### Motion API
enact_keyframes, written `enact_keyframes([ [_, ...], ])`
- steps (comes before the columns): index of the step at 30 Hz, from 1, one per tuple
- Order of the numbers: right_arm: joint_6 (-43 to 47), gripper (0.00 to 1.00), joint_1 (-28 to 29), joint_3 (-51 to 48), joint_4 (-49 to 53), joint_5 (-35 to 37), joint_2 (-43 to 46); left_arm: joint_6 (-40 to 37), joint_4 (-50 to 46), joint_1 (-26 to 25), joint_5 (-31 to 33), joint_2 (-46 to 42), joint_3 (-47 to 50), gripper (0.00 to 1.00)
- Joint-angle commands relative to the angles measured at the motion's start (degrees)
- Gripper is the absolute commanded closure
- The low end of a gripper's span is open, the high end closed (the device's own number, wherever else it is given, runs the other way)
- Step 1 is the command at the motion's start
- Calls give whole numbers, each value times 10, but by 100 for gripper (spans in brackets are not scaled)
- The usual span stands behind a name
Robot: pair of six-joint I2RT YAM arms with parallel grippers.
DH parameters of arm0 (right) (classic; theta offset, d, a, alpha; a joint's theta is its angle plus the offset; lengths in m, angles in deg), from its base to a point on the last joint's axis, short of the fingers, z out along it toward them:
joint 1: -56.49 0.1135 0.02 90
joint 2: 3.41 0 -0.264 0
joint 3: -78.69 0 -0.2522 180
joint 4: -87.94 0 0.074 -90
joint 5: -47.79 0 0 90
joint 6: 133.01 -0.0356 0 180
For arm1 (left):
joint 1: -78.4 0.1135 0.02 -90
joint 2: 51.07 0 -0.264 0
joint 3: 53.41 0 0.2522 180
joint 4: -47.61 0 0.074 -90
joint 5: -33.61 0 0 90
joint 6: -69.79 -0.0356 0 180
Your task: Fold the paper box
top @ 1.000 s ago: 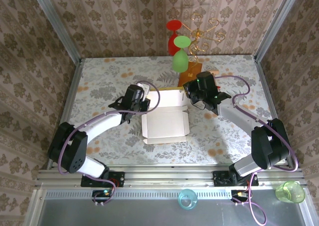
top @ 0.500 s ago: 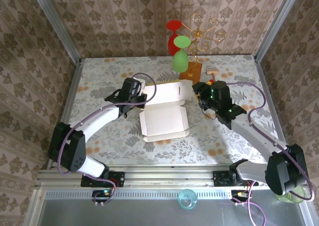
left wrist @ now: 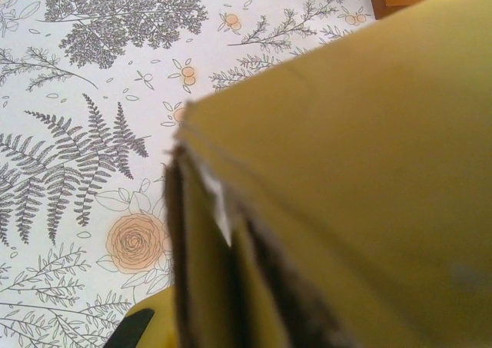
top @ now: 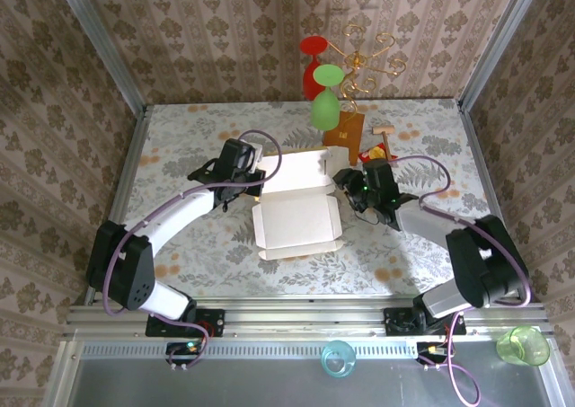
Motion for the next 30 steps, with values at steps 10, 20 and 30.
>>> enact_keyframes([
  [10,-18,56,23,40,-82,-37,-54,18,-5,2,-13,-9,-14,100],
  [20,-23,60,36,50,-52,-50,-54,23,1,2,-15,2,-21,100],
  [30,94,61,45,128,77,-70,-27,6,1,7,-19,7,-22,100],
])
